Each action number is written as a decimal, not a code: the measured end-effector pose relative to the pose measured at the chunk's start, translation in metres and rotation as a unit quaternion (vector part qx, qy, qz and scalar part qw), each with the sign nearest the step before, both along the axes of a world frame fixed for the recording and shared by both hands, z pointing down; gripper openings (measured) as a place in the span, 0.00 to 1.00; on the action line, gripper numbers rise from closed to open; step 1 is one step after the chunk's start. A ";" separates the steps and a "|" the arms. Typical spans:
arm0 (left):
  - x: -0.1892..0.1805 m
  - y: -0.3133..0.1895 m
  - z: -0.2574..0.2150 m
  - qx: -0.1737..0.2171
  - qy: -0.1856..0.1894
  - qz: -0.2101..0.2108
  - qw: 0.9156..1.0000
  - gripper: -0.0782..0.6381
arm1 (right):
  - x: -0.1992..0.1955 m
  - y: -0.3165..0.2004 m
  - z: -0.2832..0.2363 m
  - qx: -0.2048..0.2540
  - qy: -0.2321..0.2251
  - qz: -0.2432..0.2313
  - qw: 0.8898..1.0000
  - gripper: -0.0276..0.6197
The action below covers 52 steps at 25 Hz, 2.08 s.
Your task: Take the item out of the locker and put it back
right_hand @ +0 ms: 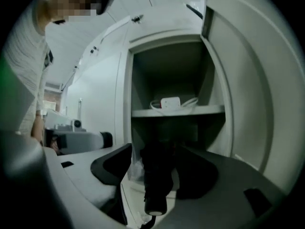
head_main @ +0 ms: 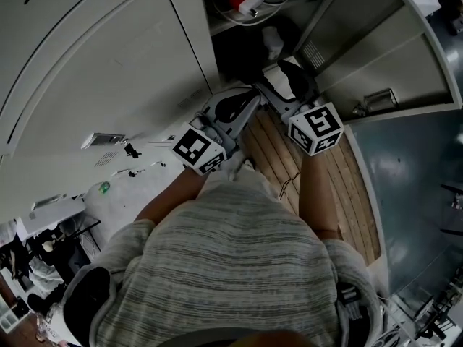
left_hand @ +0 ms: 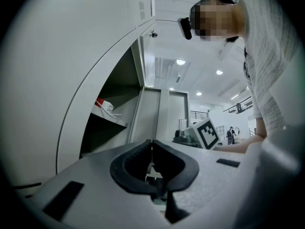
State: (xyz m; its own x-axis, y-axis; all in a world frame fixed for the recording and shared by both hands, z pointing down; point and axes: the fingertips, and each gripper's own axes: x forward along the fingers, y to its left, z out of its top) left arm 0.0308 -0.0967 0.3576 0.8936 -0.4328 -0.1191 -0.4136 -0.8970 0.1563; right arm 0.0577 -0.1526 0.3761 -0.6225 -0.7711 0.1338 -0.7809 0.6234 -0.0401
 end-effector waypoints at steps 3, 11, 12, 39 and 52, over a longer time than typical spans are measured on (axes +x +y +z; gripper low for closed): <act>0.004 0.000 -0.011 0.011 0.004 0.004 1.000 0.13 | 0.005 0.012 -0.036 0.062 -0.011 0.005 0.998 0.47; 0.011 0.002 -0.034 0.046 0.002 0.013 0.999 0.13 | 0.011 0.009 -0.091 0.105 -0.029 0.009 0.994 0.47; 0.012 0.001 -0.035 0.048 0.001 0.013 0.999 0.13 | 0.009 0.005 -0.094 0.106 -0.030 0.003 0.994 0.47; 0.017 -0.021 -0.036 0.073 0.000 0.001 0.997 0.13 | -0.026 -0.118 -0.097 0.047 0.070 0.007 0.996 0.48; 0.016 -0.026 -0.042 0.077 0.010 0.004 0.997 0.13 | -0.031 -0.127 -0.094 0.000 0.097 -0.003 0.995 0.48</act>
